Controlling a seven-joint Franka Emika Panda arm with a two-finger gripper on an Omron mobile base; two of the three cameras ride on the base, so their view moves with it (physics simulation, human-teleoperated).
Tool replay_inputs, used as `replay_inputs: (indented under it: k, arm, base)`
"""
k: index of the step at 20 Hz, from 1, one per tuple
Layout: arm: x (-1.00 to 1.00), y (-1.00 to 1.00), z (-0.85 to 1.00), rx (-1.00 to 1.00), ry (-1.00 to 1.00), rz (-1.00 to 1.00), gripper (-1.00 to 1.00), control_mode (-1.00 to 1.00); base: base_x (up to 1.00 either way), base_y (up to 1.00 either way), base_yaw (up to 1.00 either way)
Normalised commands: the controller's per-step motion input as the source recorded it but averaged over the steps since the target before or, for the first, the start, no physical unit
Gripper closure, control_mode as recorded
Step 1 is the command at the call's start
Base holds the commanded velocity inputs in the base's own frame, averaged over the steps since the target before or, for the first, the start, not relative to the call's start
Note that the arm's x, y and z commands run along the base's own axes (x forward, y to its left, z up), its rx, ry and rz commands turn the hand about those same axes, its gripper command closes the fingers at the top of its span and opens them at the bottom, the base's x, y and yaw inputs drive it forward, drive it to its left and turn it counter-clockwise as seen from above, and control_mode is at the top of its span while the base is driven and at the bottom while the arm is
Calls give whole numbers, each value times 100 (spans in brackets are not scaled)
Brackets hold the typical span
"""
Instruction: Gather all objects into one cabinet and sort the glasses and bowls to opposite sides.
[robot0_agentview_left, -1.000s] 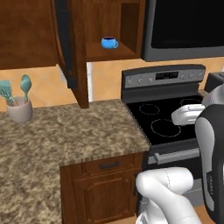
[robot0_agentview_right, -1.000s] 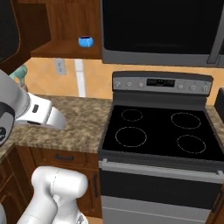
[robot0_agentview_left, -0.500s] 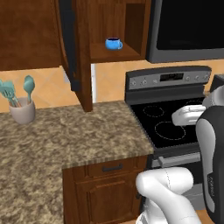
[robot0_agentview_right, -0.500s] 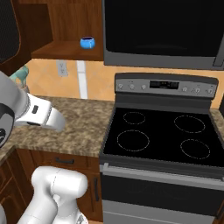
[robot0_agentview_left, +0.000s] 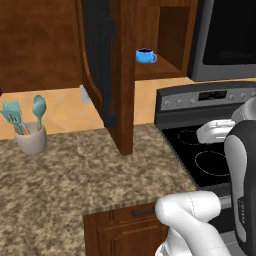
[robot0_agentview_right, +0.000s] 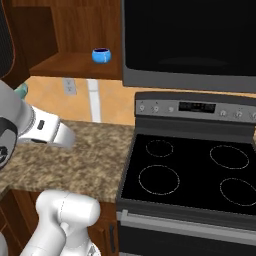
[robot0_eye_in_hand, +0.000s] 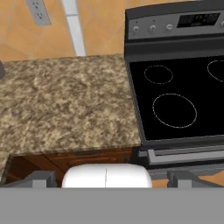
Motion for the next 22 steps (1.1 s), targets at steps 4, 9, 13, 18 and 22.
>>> replay_inputs:
  k: [4, 9, 13, 18, 22]
  arm:
    - [0, 0, 0, 0, 0, 0, -100, 100]
    - [0, 0, 0, 0, 0, 0, -100, 100]
    - [0, 0, 0, 0, 0, 0, -100, 100]
    - [0, 0, 3, 0, -11, 0, -100, -100]
    - [3, 0, 39, 2, -38, 1, -100, -100]
  base:
    - [46, 36, 0]
    - [39, 1, 0]
    - [32, 0, 0]
    - [0, 0, 0]
    - [0, 0, 0]
